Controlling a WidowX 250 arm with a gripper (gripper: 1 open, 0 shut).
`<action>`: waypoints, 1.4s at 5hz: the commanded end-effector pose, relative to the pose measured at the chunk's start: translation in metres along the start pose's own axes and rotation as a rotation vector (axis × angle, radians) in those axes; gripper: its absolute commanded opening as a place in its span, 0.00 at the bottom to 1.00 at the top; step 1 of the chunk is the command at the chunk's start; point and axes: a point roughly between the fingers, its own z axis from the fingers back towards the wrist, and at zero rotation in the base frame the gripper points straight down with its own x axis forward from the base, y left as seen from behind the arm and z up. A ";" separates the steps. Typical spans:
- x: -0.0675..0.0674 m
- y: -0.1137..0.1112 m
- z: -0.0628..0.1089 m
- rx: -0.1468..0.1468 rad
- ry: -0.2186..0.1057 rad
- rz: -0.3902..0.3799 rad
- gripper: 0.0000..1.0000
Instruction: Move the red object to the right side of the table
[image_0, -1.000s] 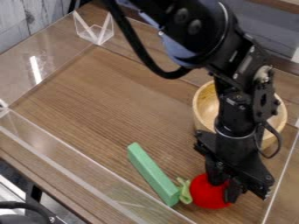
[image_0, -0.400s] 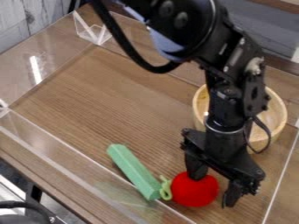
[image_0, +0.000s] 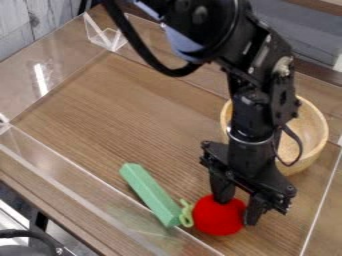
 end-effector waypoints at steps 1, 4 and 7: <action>0.004 0.003 0.015 -0.012 -0.053 -0.012 1.00; 0.002 0.001 0.026 -0.011 -0.066 -0.036 0.00; 0.027 0.011 0.072 -0.014 -0.140 0.167 0.00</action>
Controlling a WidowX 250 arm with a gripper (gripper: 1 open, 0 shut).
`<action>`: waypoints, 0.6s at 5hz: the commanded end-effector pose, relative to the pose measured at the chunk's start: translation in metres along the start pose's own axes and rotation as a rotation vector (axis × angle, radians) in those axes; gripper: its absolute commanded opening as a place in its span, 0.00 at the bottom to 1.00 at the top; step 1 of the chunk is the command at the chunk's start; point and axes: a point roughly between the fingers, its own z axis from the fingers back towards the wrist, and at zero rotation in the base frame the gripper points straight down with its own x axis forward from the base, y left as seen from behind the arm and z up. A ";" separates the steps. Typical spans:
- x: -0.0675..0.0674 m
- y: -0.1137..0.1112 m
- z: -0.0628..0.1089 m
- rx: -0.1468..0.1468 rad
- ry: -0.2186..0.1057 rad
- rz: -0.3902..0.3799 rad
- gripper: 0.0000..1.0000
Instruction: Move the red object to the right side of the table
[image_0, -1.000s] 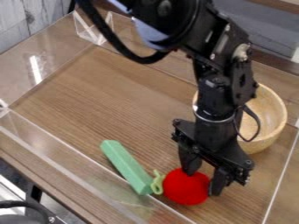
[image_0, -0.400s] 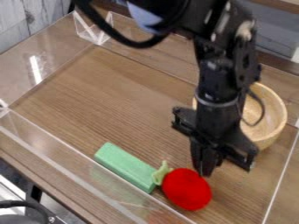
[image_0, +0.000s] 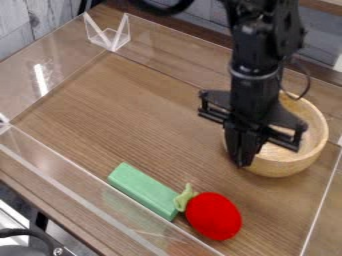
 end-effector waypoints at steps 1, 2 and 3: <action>0.012 -0.005 0.021 -0.018 -0.086 0.048 0.00; 0.020 -0.007 0.027 -0.018 -0.101 0.096 0.00; 0.032 -0.010 0.030 -0.019 -0.114 0.141 0.00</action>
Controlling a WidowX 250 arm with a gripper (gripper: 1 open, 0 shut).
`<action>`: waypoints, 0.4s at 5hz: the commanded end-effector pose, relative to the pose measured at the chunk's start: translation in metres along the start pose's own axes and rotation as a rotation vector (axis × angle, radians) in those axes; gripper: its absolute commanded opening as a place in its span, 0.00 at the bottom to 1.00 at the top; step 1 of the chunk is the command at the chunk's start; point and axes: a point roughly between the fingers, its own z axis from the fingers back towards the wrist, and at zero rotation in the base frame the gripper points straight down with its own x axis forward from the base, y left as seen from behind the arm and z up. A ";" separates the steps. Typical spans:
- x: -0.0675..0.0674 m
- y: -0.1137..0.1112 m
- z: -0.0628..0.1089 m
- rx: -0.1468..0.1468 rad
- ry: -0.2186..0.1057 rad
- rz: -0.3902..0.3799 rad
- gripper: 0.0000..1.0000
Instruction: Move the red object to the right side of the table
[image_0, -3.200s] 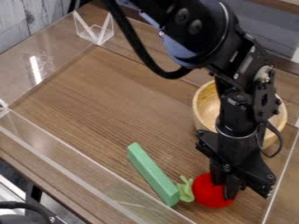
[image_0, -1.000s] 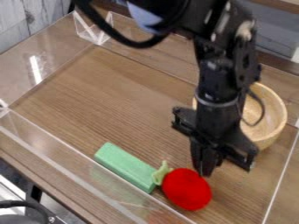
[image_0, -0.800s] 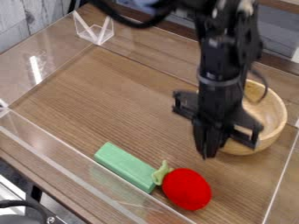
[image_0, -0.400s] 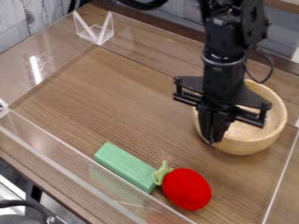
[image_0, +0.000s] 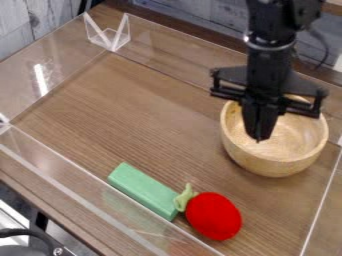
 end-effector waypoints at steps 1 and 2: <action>0.017 0.005 0.013 -0.021 -0.048 -0.017 0.00; 0.024 0.014 0.013 -0.022 -0.048 -0.028 0.00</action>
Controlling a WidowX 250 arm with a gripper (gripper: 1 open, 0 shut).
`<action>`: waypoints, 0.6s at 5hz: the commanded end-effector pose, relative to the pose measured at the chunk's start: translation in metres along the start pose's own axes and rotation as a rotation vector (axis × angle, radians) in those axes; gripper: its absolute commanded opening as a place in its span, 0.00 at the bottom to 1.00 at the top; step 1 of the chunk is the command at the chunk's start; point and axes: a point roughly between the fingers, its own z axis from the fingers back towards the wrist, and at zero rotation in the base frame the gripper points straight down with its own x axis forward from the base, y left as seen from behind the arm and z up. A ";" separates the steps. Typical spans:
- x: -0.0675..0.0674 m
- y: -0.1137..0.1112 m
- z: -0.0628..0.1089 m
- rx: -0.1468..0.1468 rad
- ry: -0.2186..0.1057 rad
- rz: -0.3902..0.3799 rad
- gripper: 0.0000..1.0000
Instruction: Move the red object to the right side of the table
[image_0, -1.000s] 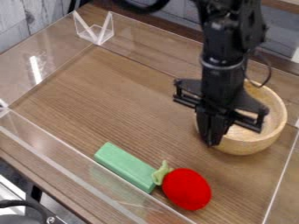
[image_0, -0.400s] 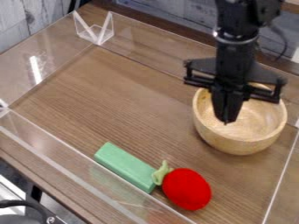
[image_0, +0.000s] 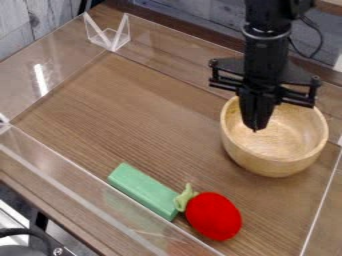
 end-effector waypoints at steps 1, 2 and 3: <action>0.010 -0.003 0.012 -0.016 -0.040 -0.016 0.00; 0.010 -0.004 0.011 -0.015 -0.035 -0.029 0.00; -0.001 -0.003 0.000 -0.007 -0.023 0.012 1.00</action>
